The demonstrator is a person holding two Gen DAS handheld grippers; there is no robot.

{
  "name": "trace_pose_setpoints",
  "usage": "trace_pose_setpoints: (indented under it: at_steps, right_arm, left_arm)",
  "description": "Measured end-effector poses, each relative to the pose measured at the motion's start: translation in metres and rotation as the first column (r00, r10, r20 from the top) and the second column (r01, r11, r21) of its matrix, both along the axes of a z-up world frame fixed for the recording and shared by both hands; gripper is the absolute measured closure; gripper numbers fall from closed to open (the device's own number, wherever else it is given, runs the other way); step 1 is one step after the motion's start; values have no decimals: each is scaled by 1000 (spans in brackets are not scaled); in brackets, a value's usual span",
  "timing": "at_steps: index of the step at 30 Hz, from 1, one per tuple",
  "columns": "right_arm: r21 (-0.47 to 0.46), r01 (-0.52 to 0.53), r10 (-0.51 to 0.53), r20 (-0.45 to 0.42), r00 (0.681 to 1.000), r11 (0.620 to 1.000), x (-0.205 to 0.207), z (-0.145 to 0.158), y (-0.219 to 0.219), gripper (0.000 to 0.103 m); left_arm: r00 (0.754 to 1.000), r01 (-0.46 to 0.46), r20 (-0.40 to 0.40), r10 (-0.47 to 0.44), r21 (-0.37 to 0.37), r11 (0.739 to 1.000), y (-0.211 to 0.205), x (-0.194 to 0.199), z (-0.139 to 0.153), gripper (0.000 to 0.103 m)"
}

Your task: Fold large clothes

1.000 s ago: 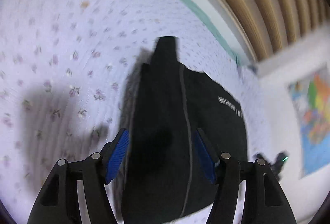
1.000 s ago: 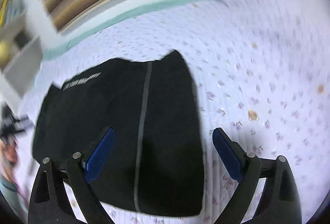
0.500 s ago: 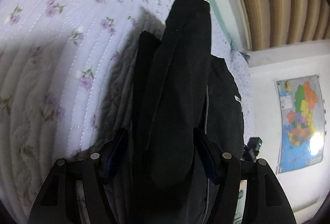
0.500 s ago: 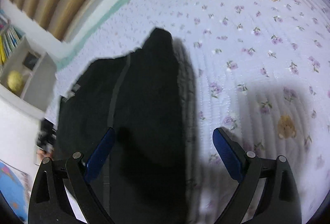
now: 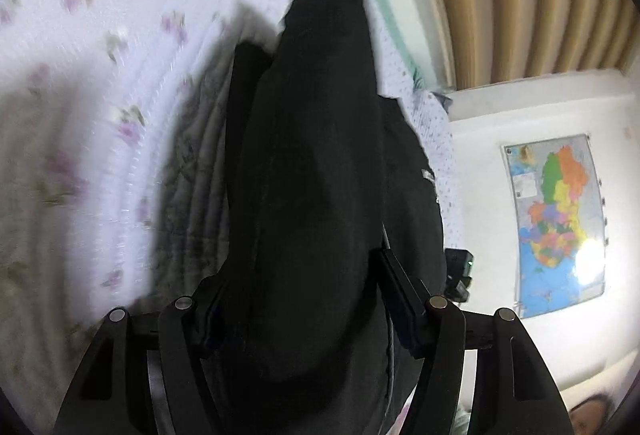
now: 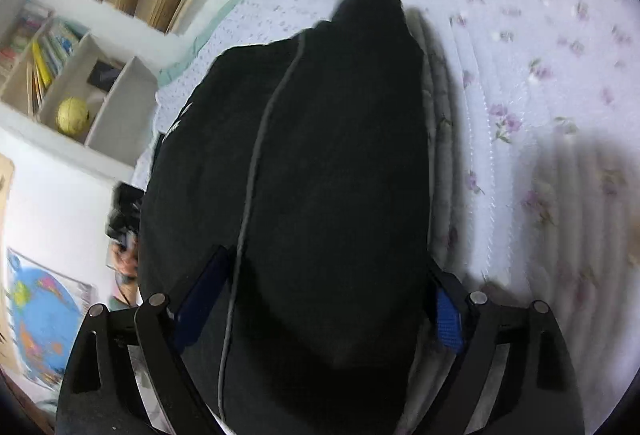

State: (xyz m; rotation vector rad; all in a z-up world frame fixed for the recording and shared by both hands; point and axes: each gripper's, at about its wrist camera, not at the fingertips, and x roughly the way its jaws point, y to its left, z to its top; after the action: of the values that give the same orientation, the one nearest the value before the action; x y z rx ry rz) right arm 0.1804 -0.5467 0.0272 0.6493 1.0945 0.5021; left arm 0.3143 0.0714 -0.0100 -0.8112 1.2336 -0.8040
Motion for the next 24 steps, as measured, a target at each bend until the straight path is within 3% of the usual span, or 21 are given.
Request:
trace_pose_setpoints:
  at_steps: [2,6,8,10,12,16,20,24]
  right_arm:
    - [46,-30,30,6,1000,999,11,-4,4,9]
    - [-16,-80,81,28,996,997,33,-3,34,11]
    - [-41,-60,62,50,997,997,35,4,42,16]
    - [-51,-38,43,92,995,998,24,16,40,36]
    - [-38,-7,12,134,991,999,12,27,34,52]
    - [-52,55,-44,184,982,997,-24,62,39,65]
    - [9,90,-89,229,969,996,-74,98,45,69]
    - [3,99,-97,259,961,995,-126,138,55,69]
  left_arm:
    - [1000,13,-9,-13,25,1000,-9,5,2,34]
    - [1000,22,6,-23,101,995,-26,4,12,31]
    - [997,9,71,-21,168,986,-31,-3,24,48]
    - [987,-20,163,-17,223,975,-37,-19,44,65]
    - [972,-47,235,-8,227,973,-43,-40,69,70]
    - [938,-51,347,-13,174,983,-56,-88,126,72]
    - [906,-39,422,-26,143,989,-65,-143,182,73]
    - [897,-34,441,-16,105,994,-60,-199,218,73]
